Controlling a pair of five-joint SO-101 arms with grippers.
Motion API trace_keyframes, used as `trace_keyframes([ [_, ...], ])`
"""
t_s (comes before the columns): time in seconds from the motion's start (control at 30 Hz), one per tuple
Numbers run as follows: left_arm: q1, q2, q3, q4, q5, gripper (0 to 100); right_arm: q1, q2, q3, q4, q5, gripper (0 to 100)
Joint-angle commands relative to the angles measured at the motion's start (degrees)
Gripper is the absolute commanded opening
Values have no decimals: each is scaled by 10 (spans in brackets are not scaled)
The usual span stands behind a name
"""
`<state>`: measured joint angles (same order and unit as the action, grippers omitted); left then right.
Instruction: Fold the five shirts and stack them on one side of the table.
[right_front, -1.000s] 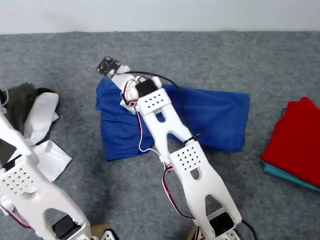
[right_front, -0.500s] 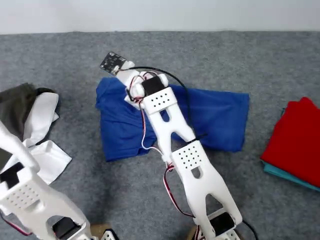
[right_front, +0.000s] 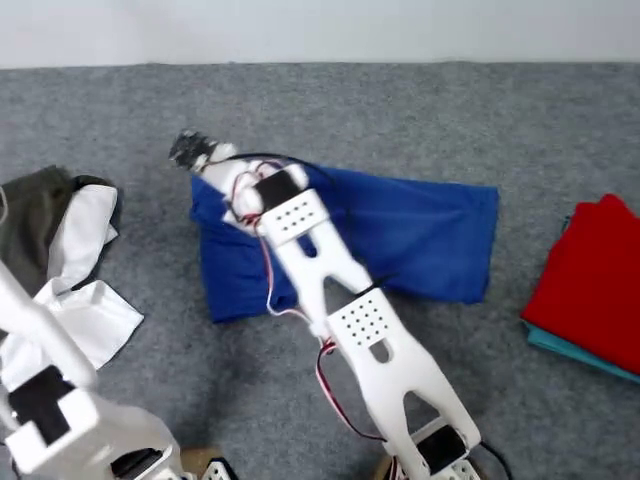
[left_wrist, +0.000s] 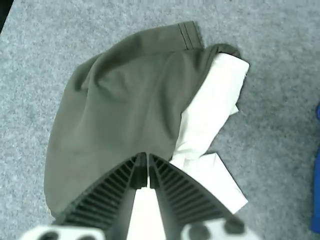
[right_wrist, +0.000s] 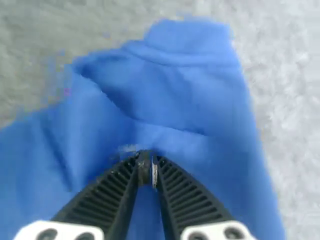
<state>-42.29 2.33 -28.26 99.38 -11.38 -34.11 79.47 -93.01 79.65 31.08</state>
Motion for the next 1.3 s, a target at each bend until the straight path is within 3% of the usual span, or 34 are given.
trace_keyframes([
  [0.0,-2,-55,16,7,2,18,38,-18,-20,-4,6,22],
  [0.2,-2,-107,53,4,2,18,35,-45,-34,59,5,22],
  [0.43,-2,-176,128,4,2,19,-22,-114,-33,234,3,23],
  [0.53,-2,-200,162,4,2,19,-31,-142,-4,233,-11,39],
  [0.7,-2,-223,208,2,2,20,-68,-209,113,234,-14,166],
  [1.0,-83,-221,219,-22,1,21,-179,-362,394,227,-44,169],
  [1.27,-94,-221,219,-27,-25,22,-202,-295,438,160,-47,169],
])
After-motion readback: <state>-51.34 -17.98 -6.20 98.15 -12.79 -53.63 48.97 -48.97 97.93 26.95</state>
